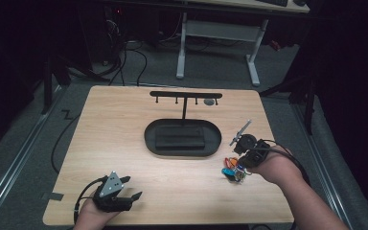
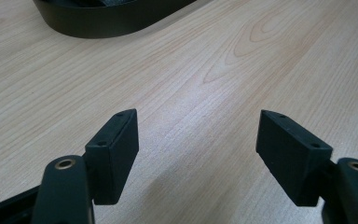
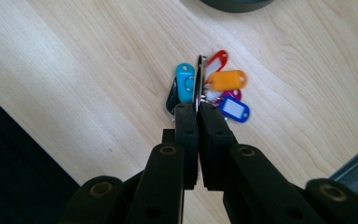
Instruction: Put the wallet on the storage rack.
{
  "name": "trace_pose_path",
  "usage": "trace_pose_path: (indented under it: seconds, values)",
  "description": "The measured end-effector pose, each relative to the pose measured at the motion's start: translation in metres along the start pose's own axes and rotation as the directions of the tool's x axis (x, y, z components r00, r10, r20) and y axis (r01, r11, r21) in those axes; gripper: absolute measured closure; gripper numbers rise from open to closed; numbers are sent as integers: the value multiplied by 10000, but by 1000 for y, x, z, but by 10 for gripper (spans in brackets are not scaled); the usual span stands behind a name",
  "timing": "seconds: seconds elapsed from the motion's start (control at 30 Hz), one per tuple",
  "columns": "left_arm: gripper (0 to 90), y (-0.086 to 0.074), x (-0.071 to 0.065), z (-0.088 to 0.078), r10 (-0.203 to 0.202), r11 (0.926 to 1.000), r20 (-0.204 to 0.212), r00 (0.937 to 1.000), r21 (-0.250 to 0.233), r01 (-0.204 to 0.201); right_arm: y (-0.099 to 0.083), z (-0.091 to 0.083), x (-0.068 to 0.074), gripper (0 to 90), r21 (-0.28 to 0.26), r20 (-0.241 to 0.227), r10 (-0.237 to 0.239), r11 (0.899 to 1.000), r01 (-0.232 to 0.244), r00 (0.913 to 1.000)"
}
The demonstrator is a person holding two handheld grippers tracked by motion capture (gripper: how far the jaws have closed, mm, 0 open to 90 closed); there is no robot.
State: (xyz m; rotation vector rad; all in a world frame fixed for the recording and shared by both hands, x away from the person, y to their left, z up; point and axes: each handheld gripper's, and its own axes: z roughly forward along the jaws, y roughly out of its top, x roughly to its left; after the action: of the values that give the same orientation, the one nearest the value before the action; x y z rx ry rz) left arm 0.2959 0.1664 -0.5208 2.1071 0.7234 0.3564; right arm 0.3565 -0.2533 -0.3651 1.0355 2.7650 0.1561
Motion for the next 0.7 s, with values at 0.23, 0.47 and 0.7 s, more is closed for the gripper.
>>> trace_pose_path:
  seconds: [0.23,0.47,0.7]
  values:
    - [304,0,0,1,32,10000,74,10000,79,-32,-3,-25,-8,877,-405,154,309,9987,-303,9994]
    - [304,0,-1,1,44,10000,58,10000,73,-44,-1,-42,-15,877,-569,40,420,9975,-418,9991]
    - [303,-1,1,0,-78,10000,52,10000,-2,78,10,-61,-18,878,-698,12,456,9965,-454,9990]
